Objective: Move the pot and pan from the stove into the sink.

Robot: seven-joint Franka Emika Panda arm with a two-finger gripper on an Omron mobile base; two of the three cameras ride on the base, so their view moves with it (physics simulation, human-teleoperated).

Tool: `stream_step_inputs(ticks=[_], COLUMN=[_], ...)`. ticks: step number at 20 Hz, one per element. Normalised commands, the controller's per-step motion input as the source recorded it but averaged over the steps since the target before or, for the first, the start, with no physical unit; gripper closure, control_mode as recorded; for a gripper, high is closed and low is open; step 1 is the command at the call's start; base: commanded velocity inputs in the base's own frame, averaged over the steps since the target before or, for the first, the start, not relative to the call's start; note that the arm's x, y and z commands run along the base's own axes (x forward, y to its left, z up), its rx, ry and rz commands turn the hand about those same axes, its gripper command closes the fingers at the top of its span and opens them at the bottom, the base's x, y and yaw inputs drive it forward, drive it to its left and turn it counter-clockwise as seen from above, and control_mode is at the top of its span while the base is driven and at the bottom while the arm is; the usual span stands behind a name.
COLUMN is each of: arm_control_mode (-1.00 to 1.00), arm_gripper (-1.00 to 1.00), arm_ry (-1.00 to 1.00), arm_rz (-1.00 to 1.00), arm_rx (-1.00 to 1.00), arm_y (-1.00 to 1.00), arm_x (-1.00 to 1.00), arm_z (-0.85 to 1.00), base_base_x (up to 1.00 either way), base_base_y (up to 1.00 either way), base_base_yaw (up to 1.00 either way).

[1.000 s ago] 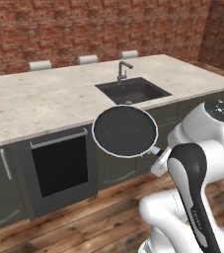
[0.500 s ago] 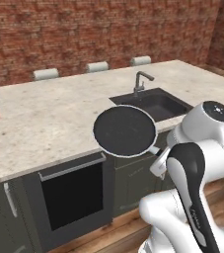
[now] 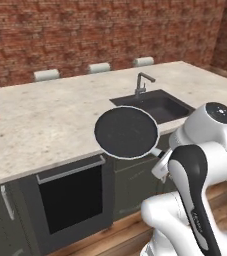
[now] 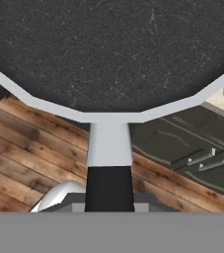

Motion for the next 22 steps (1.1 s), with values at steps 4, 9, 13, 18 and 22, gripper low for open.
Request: stream_step_inputs(ticks=[4, 9, 13, 18, 22], arm_control_mode=[1.00, 1.00, 1.00, 1.00, 1.00], arm_gripper=[1.00, 1.00, 1.00, 1.00, 1.00], arm_ry=[0.00, 0.00, 0.00, 0.00, 0.00], arm_rz=[0.00, 0.00, 0.00, 0.00, 0.00], arm_rx=[0.00, 0.00, 0.00, 0.00, 0.00], arm_y=[0.00, 0.00, 0.00, 0.00, 0.00], arm_x=[0.00, 0.00, 0.00, 0.00, 0.00], arm_z=[0.00, 0.00, 0.00, 0.00, 0.00], base_base_x=[0.38, 0.43, 0.44, 0.44, 0.44], base_base_y=[-0.61, -0.68, -0.72, -0.74, -0.76], base_base_yaw=[0.08, 0.09, 0.09, 0.08, 0.08])
